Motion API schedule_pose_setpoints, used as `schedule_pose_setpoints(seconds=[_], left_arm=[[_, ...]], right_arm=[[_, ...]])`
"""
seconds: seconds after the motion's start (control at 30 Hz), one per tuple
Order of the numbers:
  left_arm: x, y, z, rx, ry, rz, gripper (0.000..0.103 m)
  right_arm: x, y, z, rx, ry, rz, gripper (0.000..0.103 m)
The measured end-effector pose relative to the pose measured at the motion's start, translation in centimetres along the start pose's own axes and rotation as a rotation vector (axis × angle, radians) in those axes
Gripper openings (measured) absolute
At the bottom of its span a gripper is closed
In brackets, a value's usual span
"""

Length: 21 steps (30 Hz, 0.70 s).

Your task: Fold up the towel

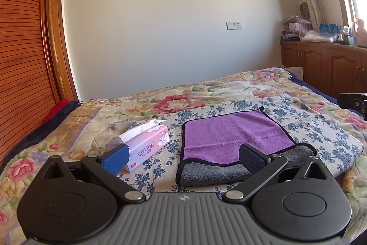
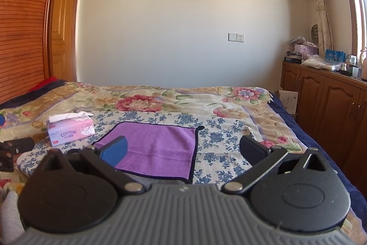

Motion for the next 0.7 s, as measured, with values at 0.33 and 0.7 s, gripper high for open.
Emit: schedule_pose_setpoints(seconds=[0.33,0.7], left_arm=[[-1.4,-0.2,0.0,-0.004,-0.020,0.022,0.103],[-2.9,-0.5,0.1,0.003,-0.033,0.048,0.103]], right_arm=[[-1.2,-0.2,0.1,-0.007,0.008,0.026,0.103],[-2.4,-0.5,-0.1,-0.042,0.016,0.062,0.103]])
Point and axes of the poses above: each gripper's, at about its wrist camera, not at the fingertips, and x roughly against the way its jaws point, z to its left, y to its top, the point moved 6 cm from there along -x, roughly the way its jaws point, and after that the axes turned 15 degrees about -x, right-handed, at the moved point
